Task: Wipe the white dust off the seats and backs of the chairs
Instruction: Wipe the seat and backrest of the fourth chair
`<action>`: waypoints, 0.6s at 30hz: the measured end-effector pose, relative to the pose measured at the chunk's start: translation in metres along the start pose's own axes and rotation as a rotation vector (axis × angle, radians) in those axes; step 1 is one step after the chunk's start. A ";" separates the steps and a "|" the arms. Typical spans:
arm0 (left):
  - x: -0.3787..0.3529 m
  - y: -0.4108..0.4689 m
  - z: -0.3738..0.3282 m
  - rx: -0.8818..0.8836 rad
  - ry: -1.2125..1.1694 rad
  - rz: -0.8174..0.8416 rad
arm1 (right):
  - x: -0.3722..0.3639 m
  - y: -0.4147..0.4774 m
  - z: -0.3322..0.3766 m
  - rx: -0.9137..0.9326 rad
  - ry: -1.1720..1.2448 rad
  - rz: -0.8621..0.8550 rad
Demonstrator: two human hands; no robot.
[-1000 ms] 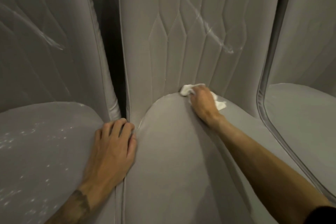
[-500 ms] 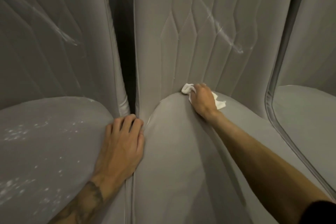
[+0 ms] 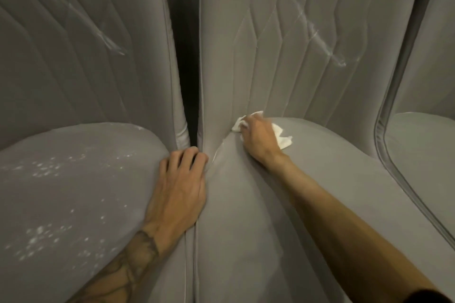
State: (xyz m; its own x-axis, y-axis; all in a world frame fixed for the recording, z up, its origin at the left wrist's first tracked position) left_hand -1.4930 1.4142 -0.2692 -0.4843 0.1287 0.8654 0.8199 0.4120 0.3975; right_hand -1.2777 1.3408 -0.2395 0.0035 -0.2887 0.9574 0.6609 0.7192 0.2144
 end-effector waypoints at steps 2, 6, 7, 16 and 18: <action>0.000 0.000 0.000 0.009 -0.008 0.010 | -0.006 -0.027 0.025 0.141 0.070 0.003; 0.000 0.000 0.001 0.019 -0.007 0.022 | 0.007 -0.038 0.016 0.307 0.087 0.114; 0.000 0.000 0.001 0.021 -0.010 0.027 | 0.010 -0.029 0.012 0.287 0.077 0.088; 0.002 0.001 0.001 0.030 0.011 0.052 | 0.013 -0.065 0.028 0.421 0.151 0.162; 0.003 0.000 0.000 0.035 0.003 0.065 | 0.017 -0.051 0.023 0.371 0.104 0.135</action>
State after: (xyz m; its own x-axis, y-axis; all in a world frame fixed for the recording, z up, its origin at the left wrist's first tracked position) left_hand -1.4944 1.4149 -0.2665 -0.4294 0.1531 0.8900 0.8383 0.4341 0.3298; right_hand -1.3289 1.3138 -0.2295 0.1607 -0.2245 0.9611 0.3342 0.9286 0.1611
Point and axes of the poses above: each hand's wrist, its own y-axis towards the middle knuckle, its own x-axis out of the back of the hand, z = x × y, the point moved 1 cm from there along y, towards the middle knuckle, and after that the axes turned 12 degrees about -y, right-handed, at the moved point
